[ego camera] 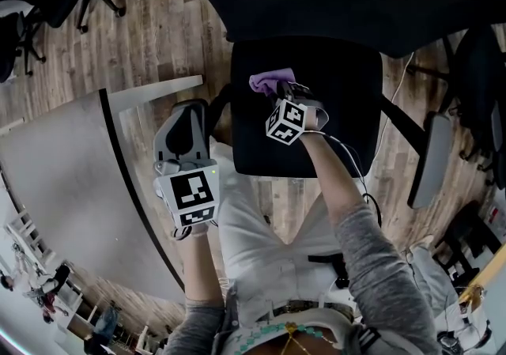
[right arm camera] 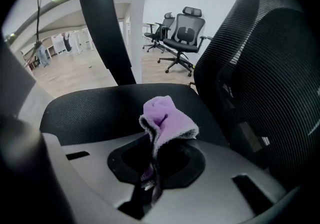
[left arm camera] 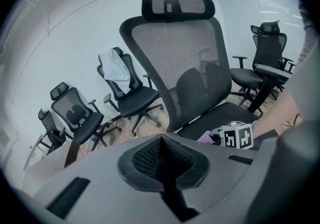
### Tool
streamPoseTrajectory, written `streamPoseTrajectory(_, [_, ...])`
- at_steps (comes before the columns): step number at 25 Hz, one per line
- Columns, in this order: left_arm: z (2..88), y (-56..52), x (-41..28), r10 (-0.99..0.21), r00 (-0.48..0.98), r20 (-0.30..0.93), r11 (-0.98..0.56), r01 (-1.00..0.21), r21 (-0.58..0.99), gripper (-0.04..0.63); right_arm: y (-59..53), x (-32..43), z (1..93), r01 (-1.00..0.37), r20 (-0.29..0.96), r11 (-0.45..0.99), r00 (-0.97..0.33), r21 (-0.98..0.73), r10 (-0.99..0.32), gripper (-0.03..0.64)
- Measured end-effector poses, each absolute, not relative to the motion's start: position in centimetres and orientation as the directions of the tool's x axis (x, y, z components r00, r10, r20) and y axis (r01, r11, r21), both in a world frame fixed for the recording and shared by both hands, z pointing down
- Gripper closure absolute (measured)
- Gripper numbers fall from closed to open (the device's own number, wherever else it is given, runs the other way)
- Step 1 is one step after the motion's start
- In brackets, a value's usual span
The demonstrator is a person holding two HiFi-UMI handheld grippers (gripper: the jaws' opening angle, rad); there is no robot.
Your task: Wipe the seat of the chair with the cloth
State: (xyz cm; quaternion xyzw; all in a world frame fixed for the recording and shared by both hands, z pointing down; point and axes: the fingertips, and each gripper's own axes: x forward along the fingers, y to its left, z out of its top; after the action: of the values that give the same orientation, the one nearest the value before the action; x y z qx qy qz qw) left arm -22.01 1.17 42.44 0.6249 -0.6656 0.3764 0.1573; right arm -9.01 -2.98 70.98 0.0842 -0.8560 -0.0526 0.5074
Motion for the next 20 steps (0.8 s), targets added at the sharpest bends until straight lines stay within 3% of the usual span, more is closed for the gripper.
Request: streamPoseTrajectory(20, [42.4,0.9,-21.9,-0.713,-0.166,0.681,-0.064,-0.952,-0.3,0.588,-5.0,-2.9,71.9,-0.162,0.891,0.97,-0.389,0.181,-0.232,0.569])
